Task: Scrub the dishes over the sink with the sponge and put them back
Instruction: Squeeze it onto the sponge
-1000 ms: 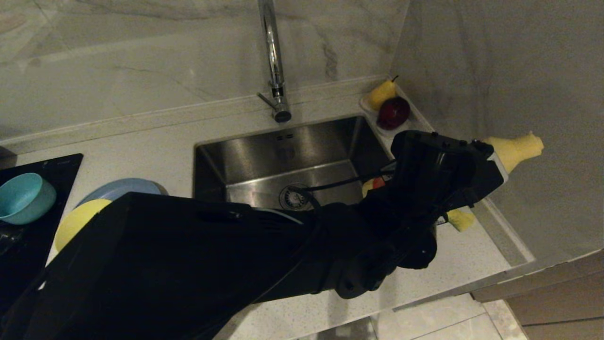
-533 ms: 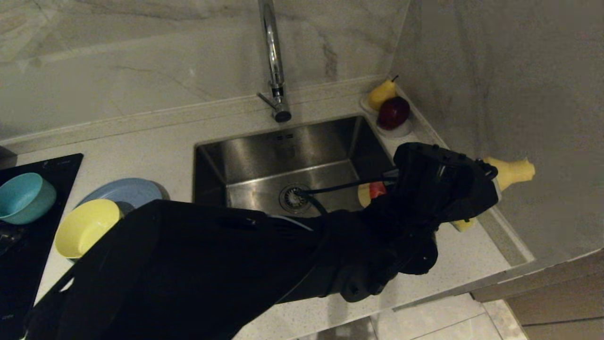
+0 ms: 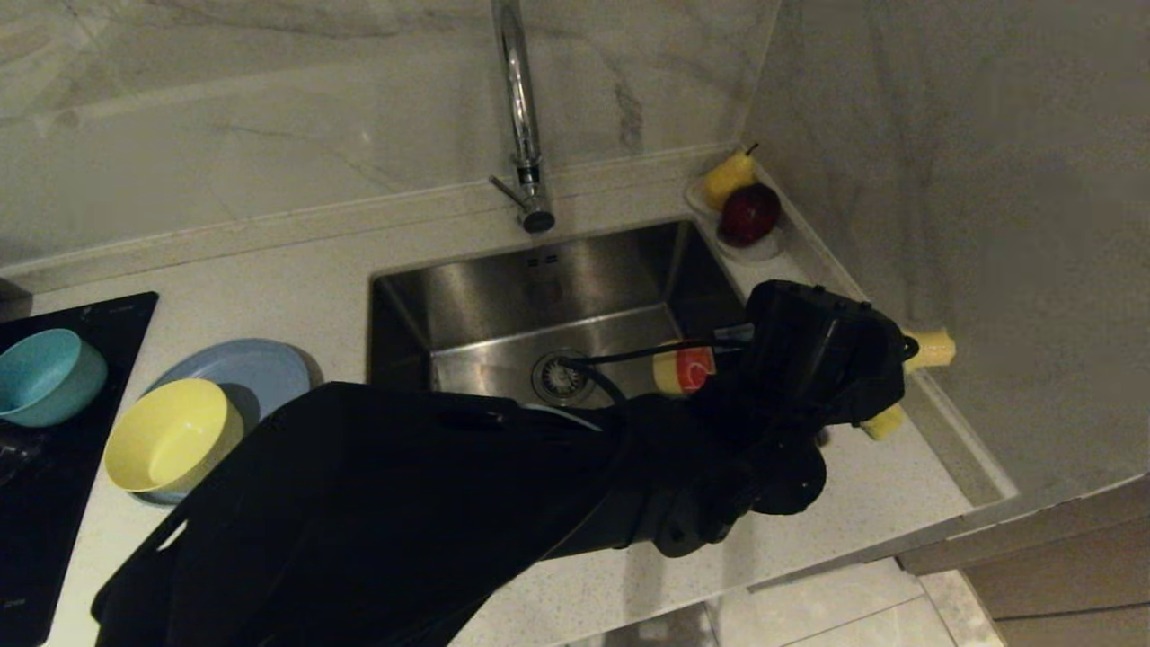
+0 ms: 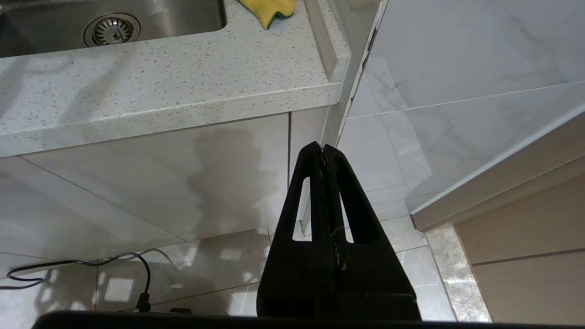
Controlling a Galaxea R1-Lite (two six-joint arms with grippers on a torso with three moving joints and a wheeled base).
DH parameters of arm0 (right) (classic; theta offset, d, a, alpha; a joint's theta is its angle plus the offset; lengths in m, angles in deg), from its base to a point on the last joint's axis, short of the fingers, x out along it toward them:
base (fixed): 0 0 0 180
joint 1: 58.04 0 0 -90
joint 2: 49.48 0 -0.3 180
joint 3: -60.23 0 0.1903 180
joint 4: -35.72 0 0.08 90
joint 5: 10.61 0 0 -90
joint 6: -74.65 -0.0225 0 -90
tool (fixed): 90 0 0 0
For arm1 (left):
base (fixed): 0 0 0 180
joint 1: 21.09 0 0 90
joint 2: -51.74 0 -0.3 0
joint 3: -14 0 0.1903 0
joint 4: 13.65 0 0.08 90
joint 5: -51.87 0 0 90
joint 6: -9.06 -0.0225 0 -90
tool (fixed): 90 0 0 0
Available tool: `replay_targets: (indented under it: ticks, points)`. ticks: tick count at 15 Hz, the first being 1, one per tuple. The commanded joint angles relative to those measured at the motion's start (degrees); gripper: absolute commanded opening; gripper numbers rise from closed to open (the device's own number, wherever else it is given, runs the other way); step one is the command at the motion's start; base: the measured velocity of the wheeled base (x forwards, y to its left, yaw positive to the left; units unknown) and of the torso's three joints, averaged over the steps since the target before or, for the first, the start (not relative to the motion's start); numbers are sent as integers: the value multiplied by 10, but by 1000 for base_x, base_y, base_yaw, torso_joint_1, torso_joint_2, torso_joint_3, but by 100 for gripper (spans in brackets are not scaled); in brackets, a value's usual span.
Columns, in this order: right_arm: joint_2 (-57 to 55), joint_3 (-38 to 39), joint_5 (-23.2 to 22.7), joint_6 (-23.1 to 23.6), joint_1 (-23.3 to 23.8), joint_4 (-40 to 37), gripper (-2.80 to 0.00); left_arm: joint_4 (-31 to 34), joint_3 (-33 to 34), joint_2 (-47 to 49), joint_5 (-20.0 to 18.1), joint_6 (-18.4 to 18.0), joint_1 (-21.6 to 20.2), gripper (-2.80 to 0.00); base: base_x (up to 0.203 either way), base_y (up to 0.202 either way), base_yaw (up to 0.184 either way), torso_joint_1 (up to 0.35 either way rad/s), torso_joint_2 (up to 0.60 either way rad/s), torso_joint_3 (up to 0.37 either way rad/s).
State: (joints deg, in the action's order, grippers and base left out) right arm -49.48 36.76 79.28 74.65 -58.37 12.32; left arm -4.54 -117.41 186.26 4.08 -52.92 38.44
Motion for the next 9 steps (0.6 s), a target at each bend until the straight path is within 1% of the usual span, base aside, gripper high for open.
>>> replay_targets:
  ticks: [1,3,4,8,9]
  points:
    - [1,0,0,1,0,0,-280,1,0,9,15,-5,0,-280,0,0,0,0,0,0]
    - [1,0,0,0,0,0,-280,14,0,13,31,-5,0,-280,0,0,0,0,0,0]
    - [1,0,0,1,0,-1,-280,9,-1,17,38,-6,0,-280,0,0,0,0,0,0]
    - [1,0,0,0,0,0,-280,15,2,29,44,-8,1,-280,0,0,0,0,0,0]
    - [1,0,0,1,0,0,-280,15,1,29,52,-14,1,-280,0,0,0,0,0,0]
